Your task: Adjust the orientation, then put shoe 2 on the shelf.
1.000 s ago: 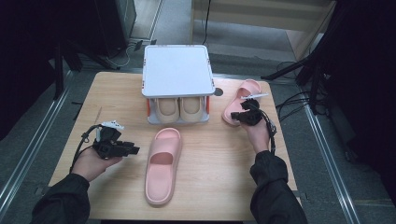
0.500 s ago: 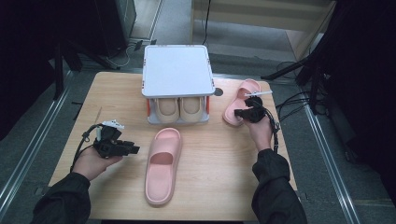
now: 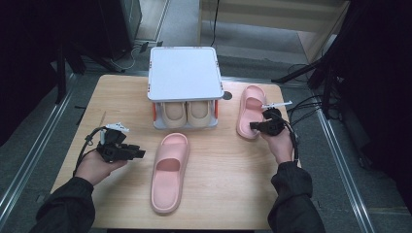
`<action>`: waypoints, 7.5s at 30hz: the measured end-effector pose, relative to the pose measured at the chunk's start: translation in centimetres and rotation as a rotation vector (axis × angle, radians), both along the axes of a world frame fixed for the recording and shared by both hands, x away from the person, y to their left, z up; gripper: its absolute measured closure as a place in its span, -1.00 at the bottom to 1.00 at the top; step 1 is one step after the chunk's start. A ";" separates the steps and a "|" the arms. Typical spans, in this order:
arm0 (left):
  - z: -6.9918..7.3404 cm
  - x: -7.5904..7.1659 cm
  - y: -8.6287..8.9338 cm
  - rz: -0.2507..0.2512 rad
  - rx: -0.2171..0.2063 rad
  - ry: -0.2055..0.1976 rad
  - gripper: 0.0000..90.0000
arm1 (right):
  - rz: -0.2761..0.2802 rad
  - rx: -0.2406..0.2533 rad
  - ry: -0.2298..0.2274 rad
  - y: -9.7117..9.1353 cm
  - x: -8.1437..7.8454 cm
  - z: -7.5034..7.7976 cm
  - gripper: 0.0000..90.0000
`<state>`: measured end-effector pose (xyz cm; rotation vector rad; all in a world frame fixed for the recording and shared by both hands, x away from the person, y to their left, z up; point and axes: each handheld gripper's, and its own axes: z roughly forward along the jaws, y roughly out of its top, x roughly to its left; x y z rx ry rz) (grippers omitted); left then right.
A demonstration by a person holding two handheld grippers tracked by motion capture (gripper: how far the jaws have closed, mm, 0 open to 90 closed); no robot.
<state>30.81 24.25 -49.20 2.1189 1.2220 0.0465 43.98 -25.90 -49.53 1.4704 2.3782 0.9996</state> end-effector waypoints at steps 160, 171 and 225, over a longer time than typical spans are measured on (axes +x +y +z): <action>-1.5 0.9 -2.4 -0.160 0.008 -0.005 0.55 | 0.100 -0.241 -0.042 10.5 -11.2 0.0 0.78; -1.3 0.4 -2.3 -0.173 0.009 -0.007 0.54 | 0.148 -0.132 -0.037 10.2 -12.1 0.6 0.44; -0.7 0.2 -2.2 -0.169 -0.043 -0.019 0.37 | 0.185 0.080 -0.127 8.6 -12.8 2.7 0.52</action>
